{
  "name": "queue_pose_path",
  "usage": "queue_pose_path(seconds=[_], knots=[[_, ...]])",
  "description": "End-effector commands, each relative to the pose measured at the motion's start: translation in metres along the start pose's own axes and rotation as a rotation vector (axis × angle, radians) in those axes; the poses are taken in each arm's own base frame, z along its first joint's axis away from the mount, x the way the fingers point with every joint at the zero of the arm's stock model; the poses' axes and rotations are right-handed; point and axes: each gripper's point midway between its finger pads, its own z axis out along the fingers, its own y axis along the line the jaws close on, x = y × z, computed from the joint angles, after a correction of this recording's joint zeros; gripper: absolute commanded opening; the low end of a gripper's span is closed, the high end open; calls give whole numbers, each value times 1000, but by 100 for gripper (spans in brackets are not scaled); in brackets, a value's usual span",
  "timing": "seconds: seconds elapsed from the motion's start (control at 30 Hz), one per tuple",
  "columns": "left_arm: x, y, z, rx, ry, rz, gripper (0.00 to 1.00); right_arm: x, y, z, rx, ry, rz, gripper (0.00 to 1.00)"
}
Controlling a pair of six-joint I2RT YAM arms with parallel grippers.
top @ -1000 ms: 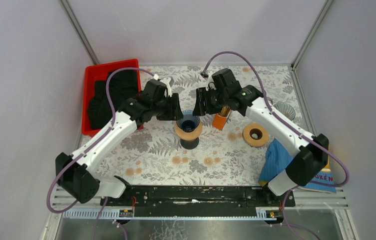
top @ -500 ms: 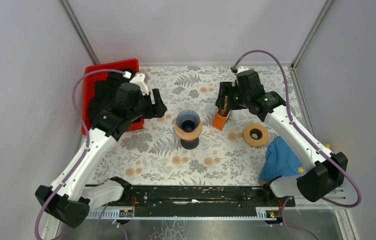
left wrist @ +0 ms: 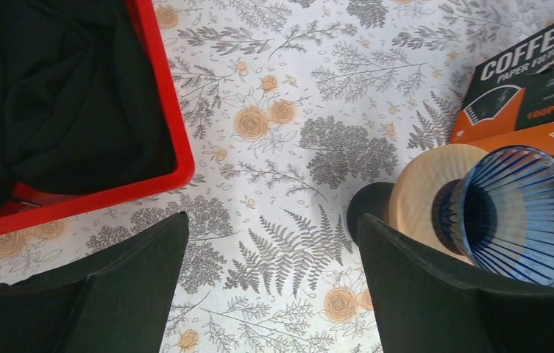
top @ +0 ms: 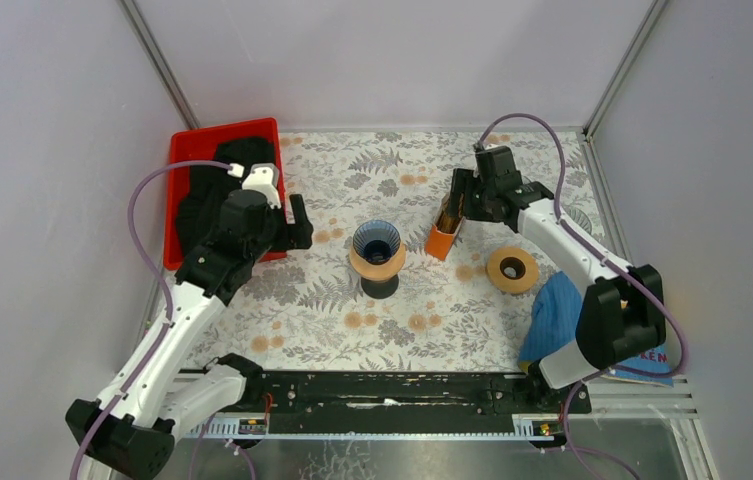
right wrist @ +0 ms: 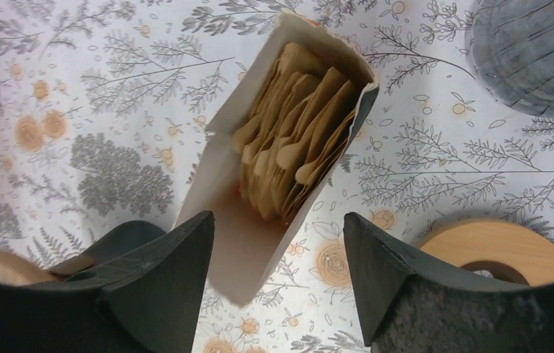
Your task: Place the coffee filter in the dripper
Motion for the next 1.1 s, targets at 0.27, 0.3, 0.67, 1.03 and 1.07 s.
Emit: queue_pose_path(seconds=[0.27, 0.3, 0.67, 1.03, 1.07], knots=[[-2, 15, 15, -9, -12, -13, 90, -16, -4, 31, 33, -10, -29, 42], [-1, 15, 16, -8, -8, -16, 90, -18, -4, 33, 35, -7, -32, 38], [6, 26, 25, -32, 28, -38, 88, -47, 13, 52, 0, -31, -42, 4], [13, 31, 40, -33, 73, -55, 86, -64, 26, 72, -27, -30, -22, 0], [13, 33, 40, -35, 76, -57, 86, -62, 26, 75, -24, -19, -25, 0]])
